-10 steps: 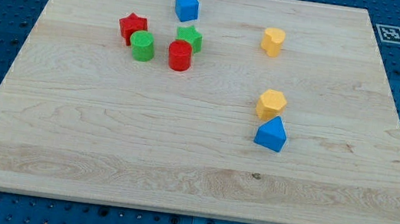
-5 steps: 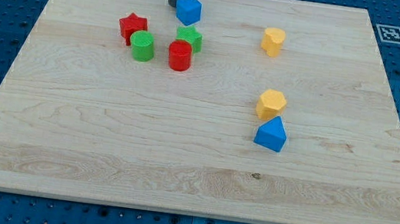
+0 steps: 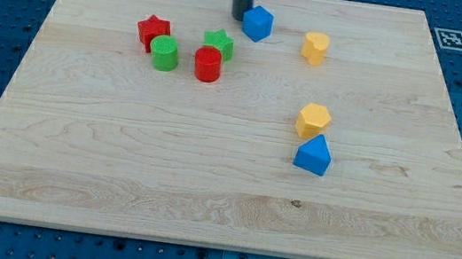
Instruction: Push the blue cube down closer to yellow hexagon
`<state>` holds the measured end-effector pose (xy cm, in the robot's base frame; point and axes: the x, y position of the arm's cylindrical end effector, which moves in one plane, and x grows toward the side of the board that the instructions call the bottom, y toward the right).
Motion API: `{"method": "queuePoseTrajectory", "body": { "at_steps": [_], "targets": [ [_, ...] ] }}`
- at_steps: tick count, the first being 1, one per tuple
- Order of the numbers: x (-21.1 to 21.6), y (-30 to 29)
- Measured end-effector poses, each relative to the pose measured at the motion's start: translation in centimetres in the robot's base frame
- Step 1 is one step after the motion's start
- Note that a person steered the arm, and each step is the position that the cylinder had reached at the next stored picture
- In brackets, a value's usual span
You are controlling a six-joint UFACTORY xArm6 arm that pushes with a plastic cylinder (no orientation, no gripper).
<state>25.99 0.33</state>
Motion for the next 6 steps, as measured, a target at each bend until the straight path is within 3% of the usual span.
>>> {"method": "queuePoseTrajectory", "body": {
  "at_steps": [2,6],
  "targets": [
    [2.0,3.9],
    [12.8,6.3]
  ]
}}
